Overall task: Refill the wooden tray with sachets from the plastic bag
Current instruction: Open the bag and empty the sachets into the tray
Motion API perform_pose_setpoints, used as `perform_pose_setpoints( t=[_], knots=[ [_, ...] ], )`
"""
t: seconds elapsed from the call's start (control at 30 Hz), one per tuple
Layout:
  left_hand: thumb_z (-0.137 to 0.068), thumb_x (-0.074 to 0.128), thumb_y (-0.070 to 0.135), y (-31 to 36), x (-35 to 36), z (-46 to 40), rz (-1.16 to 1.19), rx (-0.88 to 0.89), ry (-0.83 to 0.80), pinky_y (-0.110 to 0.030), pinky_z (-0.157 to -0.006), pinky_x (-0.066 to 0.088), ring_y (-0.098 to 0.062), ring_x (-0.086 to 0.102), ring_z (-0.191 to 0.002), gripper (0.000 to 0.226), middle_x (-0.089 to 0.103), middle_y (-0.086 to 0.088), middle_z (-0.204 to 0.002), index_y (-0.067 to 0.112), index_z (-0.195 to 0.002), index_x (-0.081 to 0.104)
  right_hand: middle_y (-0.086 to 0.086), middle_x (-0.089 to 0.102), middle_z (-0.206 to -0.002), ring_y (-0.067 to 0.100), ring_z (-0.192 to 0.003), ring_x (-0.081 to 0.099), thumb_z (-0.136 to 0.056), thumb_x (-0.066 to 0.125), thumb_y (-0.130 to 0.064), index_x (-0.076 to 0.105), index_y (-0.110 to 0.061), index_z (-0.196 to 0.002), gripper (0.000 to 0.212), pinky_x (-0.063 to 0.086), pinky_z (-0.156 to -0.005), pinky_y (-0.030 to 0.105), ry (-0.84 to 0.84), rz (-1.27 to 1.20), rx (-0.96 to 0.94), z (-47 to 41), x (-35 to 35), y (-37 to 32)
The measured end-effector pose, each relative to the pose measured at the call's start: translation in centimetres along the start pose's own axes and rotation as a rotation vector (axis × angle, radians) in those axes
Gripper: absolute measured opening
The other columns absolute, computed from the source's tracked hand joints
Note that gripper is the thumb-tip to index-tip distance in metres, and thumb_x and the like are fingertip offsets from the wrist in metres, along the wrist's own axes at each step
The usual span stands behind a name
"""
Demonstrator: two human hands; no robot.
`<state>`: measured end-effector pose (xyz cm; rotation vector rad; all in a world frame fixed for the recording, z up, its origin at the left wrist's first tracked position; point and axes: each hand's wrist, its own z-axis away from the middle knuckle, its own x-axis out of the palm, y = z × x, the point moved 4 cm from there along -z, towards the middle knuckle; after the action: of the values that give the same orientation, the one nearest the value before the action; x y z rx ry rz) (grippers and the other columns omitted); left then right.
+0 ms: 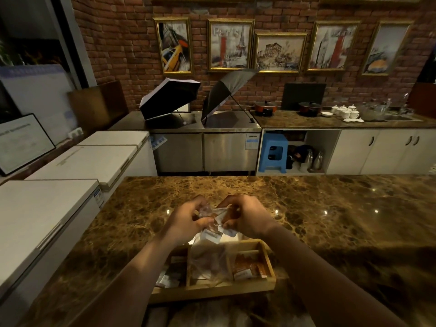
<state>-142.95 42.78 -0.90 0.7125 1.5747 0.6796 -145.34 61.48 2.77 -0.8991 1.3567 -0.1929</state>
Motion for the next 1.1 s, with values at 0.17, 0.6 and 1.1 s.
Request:
perform_pose_setpoints(
  t=[0.17,0.6,1.1],
  knots=[
    [-0.084,0.081,0.027,0.7,-0.4,0.0,0.026,-0.004,-0.010,-0.035,-0.069,0.056,-0.013,0.069,-0.081,0.016,0.072,0.009,-0.086,0.029,-0.084,0.065,-0.006,0.074,-0.093,0.006,-0.087,0.070,-0.080,0.082,-0.007,0.071,-0.024,-0.114,0.039,0.062,-0.084,0.033,0.043,-0.015,-0.003,-0.3,0.0,0.2],
    [-0.079,0.085,0.027,0.2,-1.1,-0.2,-0.037,0.051,-0.015,-0.034,-0.068,0.056,-0.008,0.068,-0.079,0.020,0.072,0.013,-0.085,0.033,-0.084,0.067,-0.005,0.074,-0.103,0.007,-0.095,0.069,-0.084,0.078,-0.007,0.073,-0.023,-0.107,0.028,0.061,-0.088,0.035,0.021,0.012,-0.058,-0.5,0.2,-0.2],
    [-0.080,0.084,0.023,0.5,-1.4,-0.2,-0.057,0.053,-0.002,-0.024,-0.068,0.055,-0.002,0.068,-0.088,0.054,0.070,0.016,-0.097,0.062,-0.099,0.053,-0.004,0.073,-0.102,0.014,-0.096,0.068,-0.085,0.076,-0.010,0.070,-0.021,-0.111,0.029,0.059,-0.090,0.038,0.101,0.037,-0.018,0.0,-0.8,0.1]
  ],
)
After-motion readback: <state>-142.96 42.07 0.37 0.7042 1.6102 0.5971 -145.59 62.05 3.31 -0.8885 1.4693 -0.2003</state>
